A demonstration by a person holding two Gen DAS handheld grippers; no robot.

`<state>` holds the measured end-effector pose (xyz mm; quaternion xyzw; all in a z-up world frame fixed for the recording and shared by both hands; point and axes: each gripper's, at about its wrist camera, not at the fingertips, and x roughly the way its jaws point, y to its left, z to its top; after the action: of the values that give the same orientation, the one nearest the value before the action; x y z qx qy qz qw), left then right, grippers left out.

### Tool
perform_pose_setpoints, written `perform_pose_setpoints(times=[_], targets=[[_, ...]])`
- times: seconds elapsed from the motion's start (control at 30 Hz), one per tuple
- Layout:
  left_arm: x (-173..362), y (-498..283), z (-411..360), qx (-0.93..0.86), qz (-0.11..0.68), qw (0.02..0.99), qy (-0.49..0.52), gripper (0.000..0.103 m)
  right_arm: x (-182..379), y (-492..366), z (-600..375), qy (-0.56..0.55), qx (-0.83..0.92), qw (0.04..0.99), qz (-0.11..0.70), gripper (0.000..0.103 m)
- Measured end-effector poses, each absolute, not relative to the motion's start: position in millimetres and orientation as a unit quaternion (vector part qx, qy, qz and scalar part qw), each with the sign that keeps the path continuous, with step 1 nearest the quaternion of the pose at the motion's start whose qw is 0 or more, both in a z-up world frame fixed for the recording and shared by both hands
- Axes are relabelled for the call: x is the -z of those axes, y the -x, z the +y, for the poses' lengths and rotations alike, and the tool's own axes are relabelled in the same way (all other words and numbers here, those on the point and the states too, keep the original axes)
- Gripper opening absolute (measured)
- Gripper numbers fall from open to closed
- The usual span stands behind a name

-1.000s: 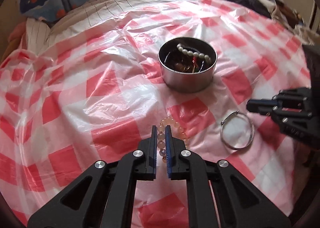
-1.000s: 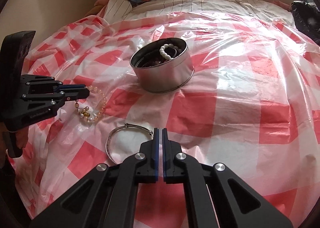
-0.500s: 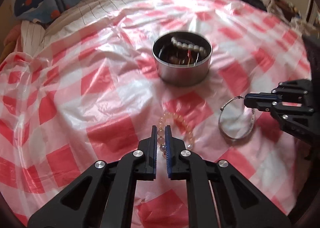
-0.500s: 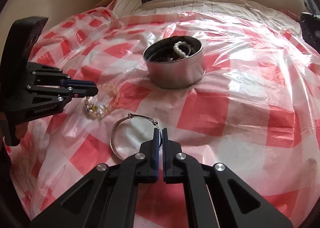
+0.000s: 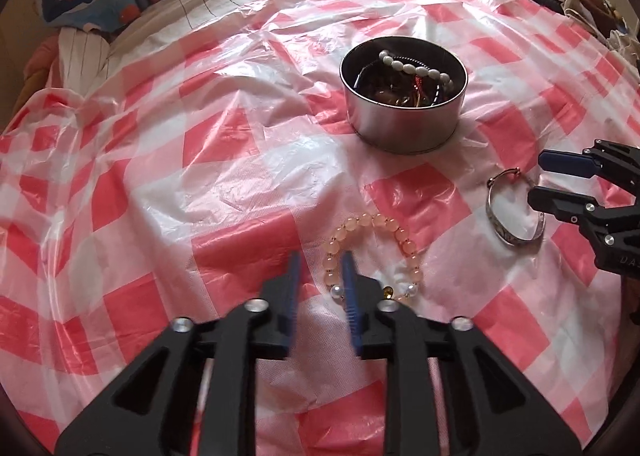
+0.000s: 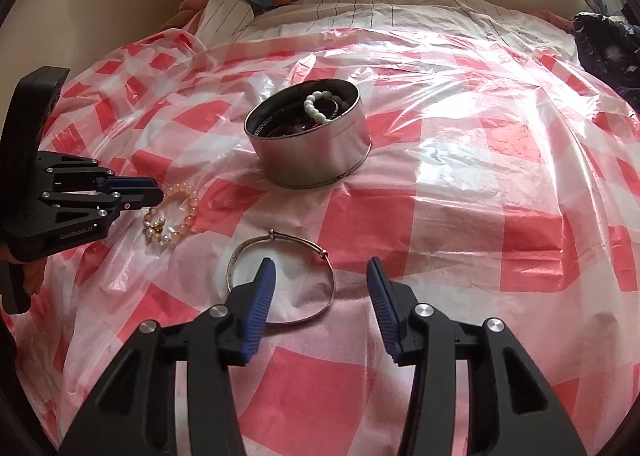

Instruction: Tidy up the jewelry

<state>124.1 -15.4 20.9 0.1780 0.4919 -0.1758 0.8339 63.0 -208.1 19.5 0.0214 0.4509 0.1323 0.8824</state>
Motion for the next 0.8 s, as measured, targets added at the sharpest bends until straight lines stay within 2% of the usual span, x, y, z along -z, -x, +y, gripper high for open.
perform_pose_setpoints(times=[0.07,0.17,0.2,0.23,0.27,0.3,0.47,0.8], targets=[[-18,-124,-17,0.172,0.491,0.834,-0.181,0.039,-15,-65,-208,-0.02,-0.13,0.879,0.458,0.047],[-10,-123,-23,0.168,0.493,0.829,-0.202,0.042,-7,-67,-202,-0.001,-0.122,0.875,0.469,0.046],[-8,-121,-26,0.17,0.493,0.826,-0.214,0.036,-6,-66,-199,0.014,-0.12,0.875,0.468,0.041],[-8,-119,-29,0.184,0.495,0.821,-0.217,0.017,-7,-65,-194,0.024,-0.125,0.875,0.467,0.018],[-9,-118,-32,0.193,0.494,0.819,-0.219,0.01,-7,-64,-192,0.029,-0.128,0.874,0.467,0.006],[-11,-115,-34,0.194,0.488,0.82,-0.227,0.007,-7,-64,-193,0.023,-0.137,0.874,0.466,0.005],[-25,-114,-32,0.199,0.47,0.833,-0.211,0.007,-16,-63,-210,-0.062,-0.174,0.873,0.452,0.003],[-29,-112,-34,0.197,0.462,0.837,-0.216,0.007,-21,-63,-211,-0.083,-0.186,0.871,0.446,0.004]])
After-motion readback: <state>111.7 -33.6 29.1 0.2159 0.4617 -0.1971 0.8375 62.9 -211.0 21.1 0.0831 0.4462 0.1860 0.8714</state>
